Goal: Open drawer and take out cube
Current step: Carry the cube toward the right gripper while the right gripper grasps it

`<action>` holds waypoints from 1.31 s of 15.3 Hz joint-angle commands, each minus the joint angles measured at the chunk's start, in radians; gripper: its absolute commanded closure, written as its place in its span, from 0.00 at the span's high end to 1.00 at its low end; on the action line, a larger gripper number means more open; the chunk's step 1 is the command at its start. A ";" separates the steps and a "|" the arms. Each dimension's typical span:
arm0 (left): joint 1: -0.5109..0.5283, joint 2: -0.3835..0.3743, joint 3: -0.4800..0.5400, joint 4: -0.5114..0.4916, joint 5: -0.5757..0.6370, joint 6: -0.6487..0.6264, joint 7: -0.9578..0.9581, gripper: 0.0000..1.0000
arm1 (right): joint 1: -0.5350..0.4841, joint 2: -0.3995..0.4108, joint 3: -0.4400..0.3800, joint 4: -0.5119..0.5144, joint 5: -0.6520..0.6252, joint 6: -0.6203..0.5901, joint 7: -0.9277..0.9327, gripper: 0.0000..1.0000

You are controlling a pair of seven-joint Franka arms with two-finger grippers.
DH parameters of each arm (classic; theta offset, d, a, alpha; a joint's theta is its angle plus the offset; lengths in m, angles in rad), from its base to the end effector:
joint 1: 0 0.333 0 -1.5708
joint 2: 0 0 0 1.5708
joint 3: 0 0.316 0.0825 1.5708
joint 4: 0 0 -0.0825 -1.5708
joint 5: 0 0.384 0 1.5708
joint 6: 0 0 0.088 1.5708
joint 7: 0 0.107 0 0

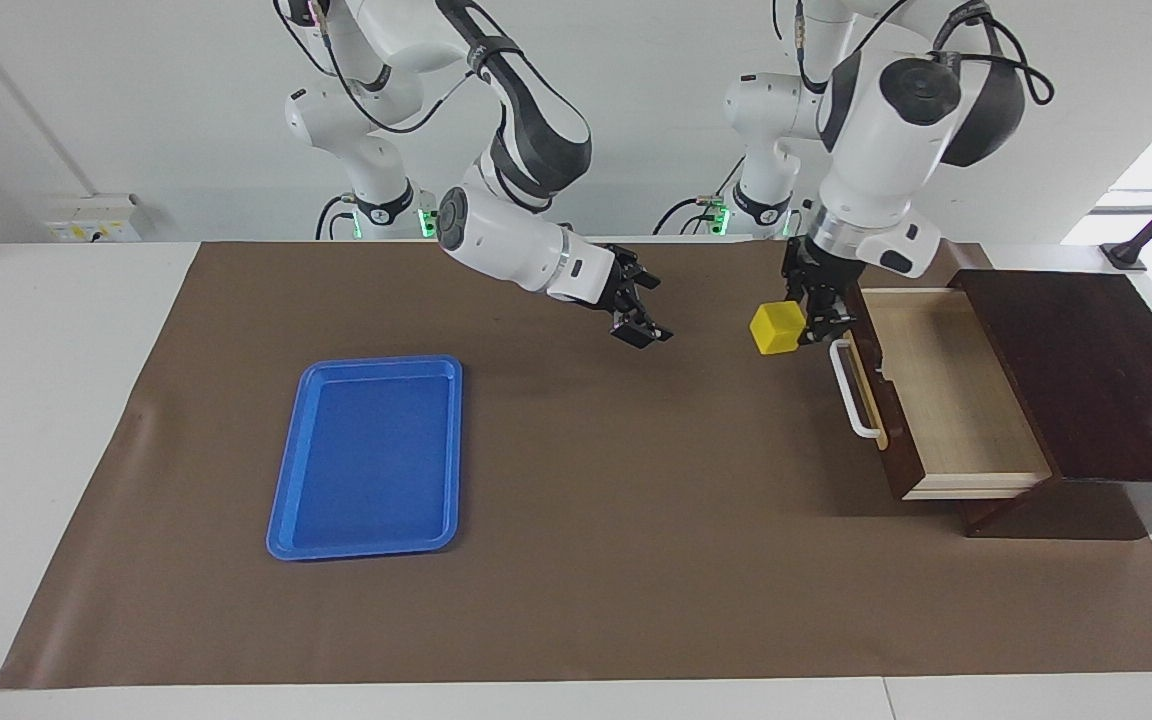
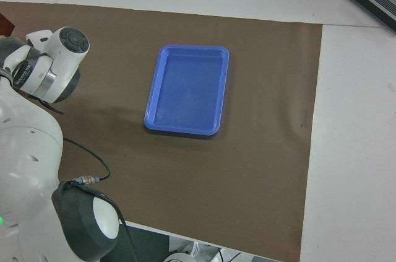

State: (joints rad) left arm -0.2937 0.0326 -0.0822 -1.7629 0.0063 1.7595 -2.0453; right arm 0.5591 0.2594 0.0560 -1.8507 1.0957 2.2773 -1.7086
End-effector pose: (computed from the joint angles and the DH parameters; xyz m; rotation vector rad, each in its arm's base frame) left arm 0.5302 -0.2081 0.5310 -2.0874 -2.3010 0.0146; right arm 0.5149 0.3873 0.4118 -1.6131 -1.7158 -0.7391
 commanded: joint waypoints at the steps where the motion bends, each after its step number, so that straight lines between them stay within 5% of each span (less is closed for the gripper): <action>1: -0.064 -0.089 0.018 -0.128 -0.006 0.048 -0.062 0.00 | 0.007 0.046 -0.001 0.043 -0.013 0.027 -0.026 1.00; 7: -0.171 -0.053 0.018 -0.164 -0.003 0.063 -0.137 0.00 | 0.024 0.086 -0.001 0.100 -0.016 0.030 -0.010 1.00; 16: -0.176 -0.049 0.018 -0.164 -0.002 0.080 -0.170 0.00 | 0.070 0.087 -0.002 0.099 -0.026 0.045 0.014 0.98; 18: -0.176 -0.049 0.018 -0.164 -0.002 0.078 -0.170 0.00 | 0.070 0.087 -0.002 0.096 -0.026 0.042 0.012 0.86; 19: -0.176 -0.049 0.018 -0.164 -0.002 0.077 -0.170 0.00 | 0.068 0.087 -0.001 0.096 -0.026 0.039 0.014 0.69; 20: -0.176 -0.049 0.018 -0.164 -0.002 0.075 -0.170 0.00 | 0.068 0.086 -0.002 0.097 -0.026 0.037 0.014 0.31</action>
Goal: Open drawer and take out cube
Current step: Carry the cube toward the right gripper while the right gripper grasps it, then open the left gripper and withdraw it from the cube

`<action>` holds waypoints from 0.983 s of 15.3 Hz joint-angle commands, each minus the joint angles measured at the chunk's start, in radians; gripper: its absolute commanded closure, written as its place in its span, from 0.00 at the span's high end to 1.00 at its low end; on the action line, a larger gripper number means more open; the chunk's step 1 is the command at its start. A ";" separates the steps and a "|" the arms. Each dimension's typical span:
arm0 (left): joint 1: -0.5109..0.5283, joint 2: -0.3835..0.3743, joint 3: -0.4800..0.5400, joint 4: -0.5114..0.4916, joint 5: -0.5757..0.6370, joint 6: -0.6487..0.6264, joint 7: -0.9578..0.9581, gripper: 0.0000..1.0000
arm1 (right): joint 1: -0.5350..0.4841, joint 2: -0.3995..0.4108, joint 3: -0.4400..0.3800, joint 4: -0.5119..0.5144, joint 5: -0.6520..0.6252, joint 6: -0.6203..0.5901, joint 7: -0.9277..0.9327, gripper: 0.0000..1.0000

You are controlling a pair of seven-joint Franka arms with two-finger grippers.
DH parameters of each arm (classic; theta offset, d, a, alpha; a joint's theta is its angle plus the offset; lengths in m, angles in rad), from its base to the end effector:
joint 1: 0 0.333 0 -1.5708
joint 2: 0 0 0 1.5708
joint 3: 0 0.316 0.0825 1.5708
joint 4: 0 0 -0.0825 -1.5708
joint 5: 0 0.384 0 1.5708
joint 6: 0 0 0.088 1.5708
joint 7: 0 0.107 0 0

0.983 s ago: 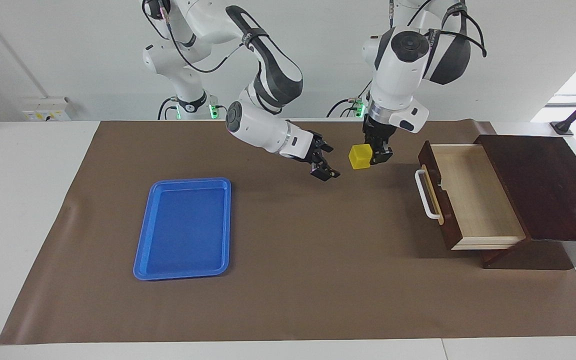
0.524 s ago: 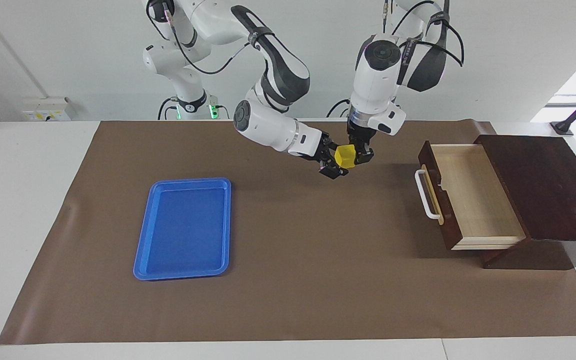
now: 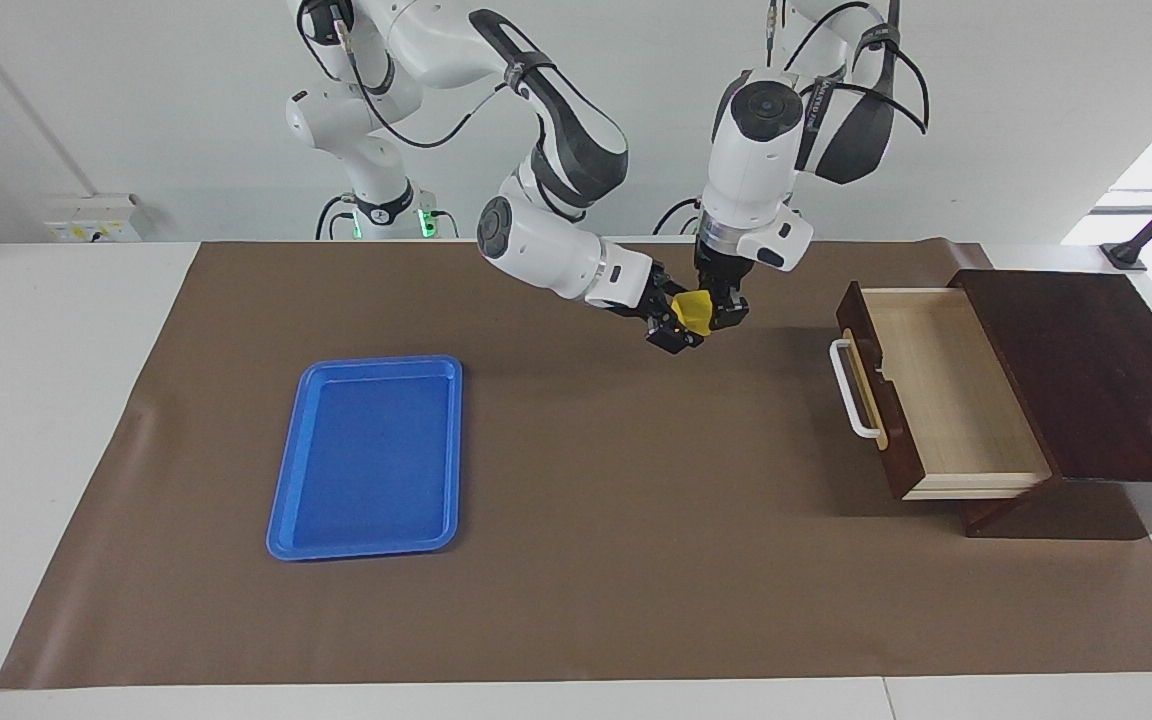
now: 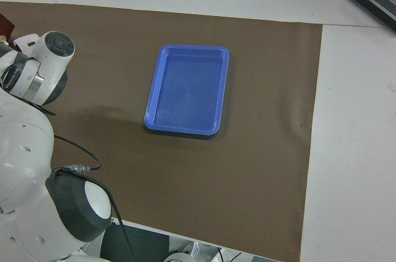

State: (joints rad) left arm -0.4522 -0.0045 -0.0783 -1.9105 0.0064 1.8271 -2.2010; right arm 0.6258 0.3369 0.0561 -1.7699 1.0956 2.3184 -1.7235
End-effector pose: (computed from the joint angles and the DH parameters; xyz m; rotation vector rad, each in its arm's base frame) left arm 0.4748 -0.2779 0.4873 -2.0573 -2.2692 0.0149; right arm 0.5105 0.4314 0.4020 -1.5646 -1.7699 -0.7549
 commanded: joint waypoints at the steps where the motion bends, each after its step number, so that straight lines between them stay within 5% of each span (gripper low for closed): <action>1: -0.017 -0.014 0.014 -0.016 0.000 0.006 -0.014 0.00 | 0.002 0.008 -0.002 0.017 -0.026 -0.002 0.030 0.05; 7: -0.016 -0.014 0.014 -0.016 0.023 0.004 -0.003 0.03 | -0.003 0.008 -0.002 0.017 -0.028 -0.005 0.030 0.00; 8: -0.011 -0.017 0.014 -0.016 0.027 0.004 0.000 0.30 | -0.005 0.008 -0.002 0.018 -0.031 -0.007 0.030 0.00; 9: -0.003 -0.020 0.014 -0.016 0.033 0.003 0.015 0.72 | -0.006 0.008 -0.002 0.018 -0.036 -0.007 0.030 0.00; 10: 0.004 -0.023 0.015 -0.015 0.043 0.003 0.039 1.00 | -0.009 0.008 -0.002 0.020 -0.036 -0.008 0.030 0.00; 15: 0.131 -0.026 0.022 -0.015 0.047 0.007 0.226 1.00 | -0.014 0.007 -0.002 0.021 -0.037 -0.013 0.030 0.00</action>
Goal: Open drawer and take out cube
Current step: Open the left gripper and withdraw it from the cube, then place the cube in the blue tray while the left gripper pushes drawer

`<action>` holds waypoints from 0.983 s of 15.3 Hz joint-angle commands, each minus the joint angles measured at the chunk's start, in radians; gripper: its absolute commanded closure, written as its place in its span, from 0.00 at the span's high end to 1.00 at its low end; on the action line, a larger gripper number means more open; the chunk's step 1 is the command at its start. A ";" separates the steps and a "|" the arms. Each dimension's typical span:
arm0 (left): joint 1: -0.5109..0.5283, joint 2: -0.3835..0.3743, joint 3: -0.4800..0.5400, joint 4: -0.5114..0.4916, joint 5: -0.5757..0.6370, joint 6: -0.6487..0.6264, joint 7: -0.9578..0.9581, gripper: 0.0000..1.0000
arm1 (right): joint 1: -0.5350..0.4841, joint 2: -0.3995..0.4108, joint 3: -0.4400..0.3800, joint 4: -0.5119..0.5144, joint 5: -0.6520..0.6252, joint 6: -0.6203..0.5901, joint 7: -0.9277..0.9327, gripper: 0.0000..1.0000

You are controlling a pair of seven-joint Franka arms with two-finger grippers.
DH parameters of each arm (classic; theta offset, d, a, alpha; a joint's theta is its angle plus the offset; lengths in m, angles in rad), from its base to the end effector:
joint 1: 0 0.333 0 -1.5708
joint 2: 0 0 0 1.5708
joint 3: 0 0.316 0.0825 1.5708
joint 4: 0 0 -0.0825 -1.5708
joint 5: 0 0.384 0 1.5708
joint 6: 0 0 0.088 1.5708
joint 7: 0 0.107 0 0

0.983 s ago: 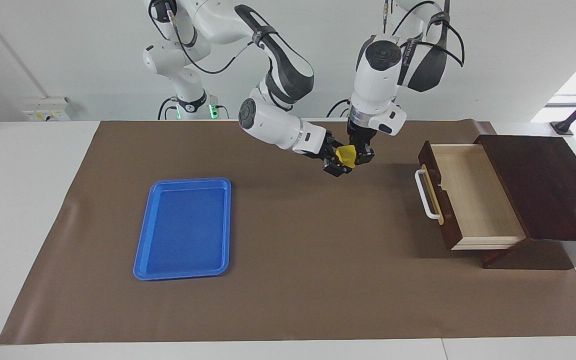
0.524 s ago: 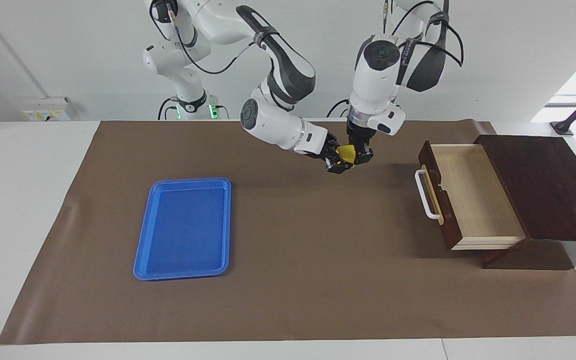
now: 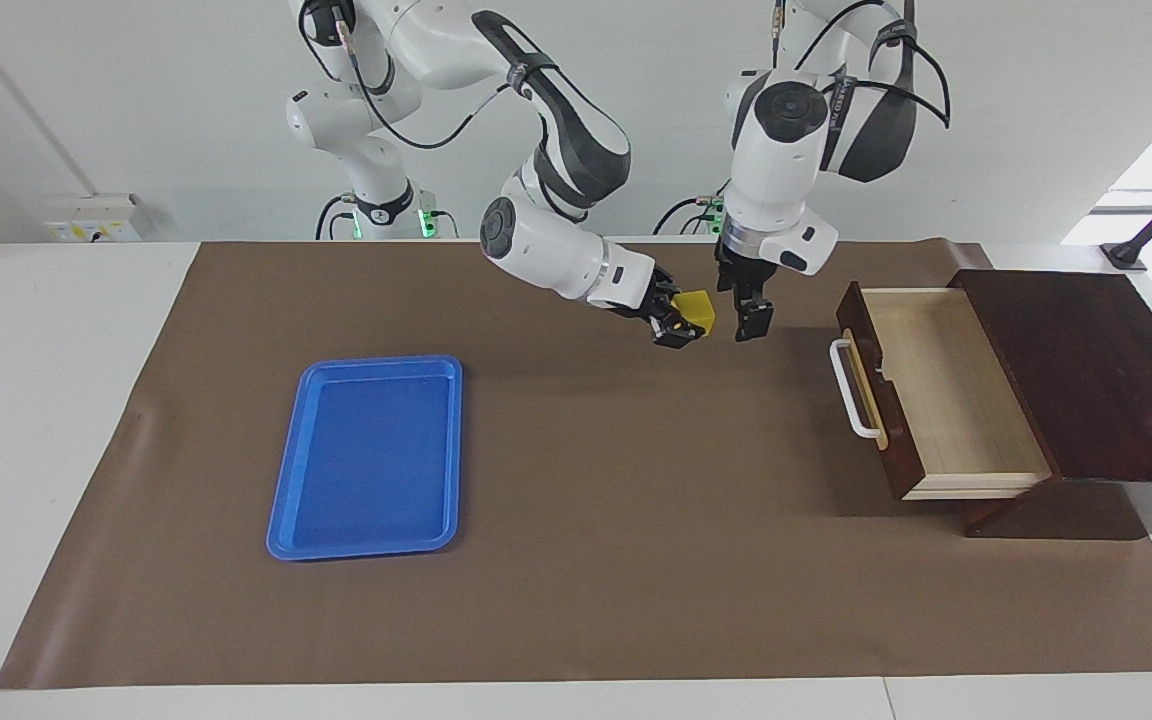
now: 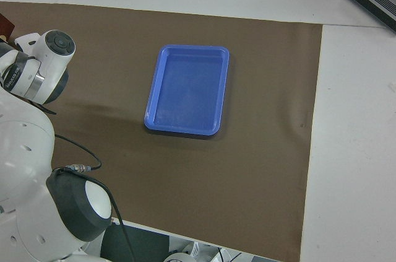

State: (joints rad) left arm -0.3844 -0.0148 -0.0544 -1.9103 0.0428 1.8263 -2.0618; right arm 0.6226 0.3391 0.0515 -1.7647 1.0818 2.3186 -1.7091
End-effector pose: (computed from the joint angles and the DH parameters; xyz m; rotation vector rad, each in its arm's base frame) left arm 0.4979 -0.2300 0.4931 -2.1219 -2.2084 -0.0274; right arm 0.5147 0.4282 0.4028 -1.5808 -1.7695 -0.7517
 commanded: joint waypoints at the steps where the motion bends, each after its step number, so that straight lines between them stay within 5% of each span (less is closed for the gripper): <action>1: 0.088 -0.017 -0.002 -0.021 0.011 0.017 0.129 1.00 | -0.015 0.003 0.002 0.016 -0.025 -0.019 0.016 0.00; 6: 0.149 0.027 -0.002 -0.115 0.187 0.186 0.264 1.00 | -0.116 -0.006 0.002 0.016 -0.069 -0.117 0.008 0.00; 15: 0.401 0.061 -0.001 -0.104 0.193 0.310 0.656 1.00 | -0.443 -0.026 -0.005 -0.005 -0.233 -0.367 -0.109 0.00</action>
State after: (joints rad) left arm -0.0706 0.0400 -0.0743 -2.0111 0.1677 2.0857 -1.5342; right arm 0.2400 0.3284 0.0358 -1.7509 0.8940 1.9799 -1.7889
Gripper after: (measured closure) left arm 0.000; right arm 0.436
